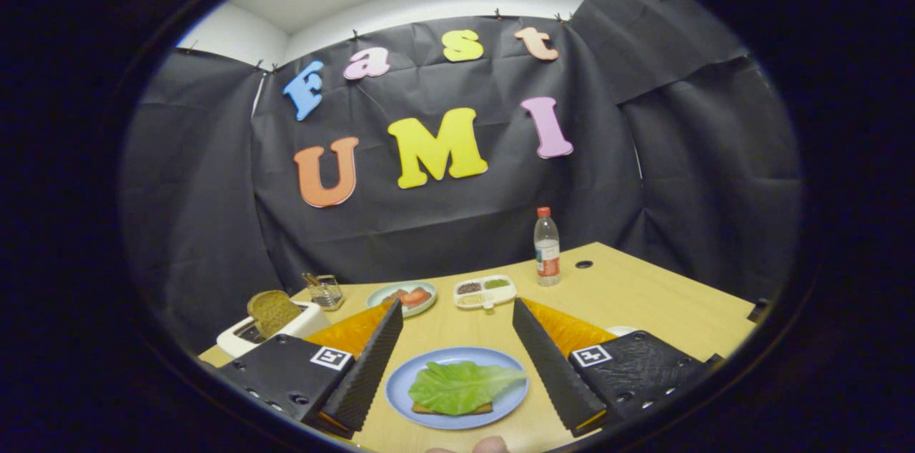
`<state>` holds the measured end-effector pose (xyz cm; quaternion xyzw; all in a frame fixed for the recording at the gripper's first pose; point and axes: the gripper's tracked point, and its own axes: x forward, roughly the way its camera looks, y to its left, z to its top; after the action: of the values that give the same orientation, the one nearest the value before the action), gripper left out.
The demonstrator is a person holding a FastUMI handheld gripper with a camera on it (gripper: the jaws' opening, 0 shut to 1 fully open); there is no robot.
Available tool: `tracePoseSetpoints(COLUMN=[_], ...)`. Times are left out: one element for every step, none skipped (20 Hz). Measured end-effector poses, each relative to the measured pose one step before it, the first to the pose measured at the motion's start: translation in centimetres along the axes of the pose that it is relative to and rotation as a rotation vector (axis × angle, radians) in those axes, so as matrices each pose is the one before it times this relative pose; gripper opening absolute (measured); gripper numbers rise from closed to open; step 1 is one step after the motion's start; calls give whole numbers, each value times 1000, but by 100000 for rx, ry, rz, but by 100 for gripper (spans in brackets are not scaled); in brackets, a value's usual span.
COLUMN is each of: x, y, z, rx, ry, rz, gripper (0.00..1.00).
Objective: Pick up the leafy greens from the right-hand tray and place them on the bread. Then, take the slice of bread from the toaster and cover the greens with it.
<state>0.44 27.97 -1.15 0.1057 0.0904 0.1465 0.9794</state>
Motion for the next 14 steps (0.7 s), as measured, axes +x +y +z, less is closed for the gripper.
tracePoseSetpoints(x=[-249, -39, 170, 44, 73, 169, 224, 321, 384, 394, 565, 347, 581, 645], y=[1648, 1800, 1870, 1920, 1854, 1680, 1591, 1399, 1352, 1253, 1210, 1164, 1107, 1100], z=[635, 418, 202, 200, 132, 44, -114, -148, -322, -391, -511, -490, -638, -574], rx=[-1261, -1496, -1273, -862, -294, -164, -212, -698, -913, -669, -166, -149, -129, -262], ry=[-1431, -905, -727, -411, -303, 107, 284, 542, 569, 947, 790, 853, 1323, 1077], rz=[1582, 1827, 1976, 2118, 2216, 1981, 1692, 1045, 1066, 932, 887, 688, 193, 553], gripper=[95, 95, 96, 96, 96, 96, 96, 96, 95, 96, 95, 95, 96, 96])
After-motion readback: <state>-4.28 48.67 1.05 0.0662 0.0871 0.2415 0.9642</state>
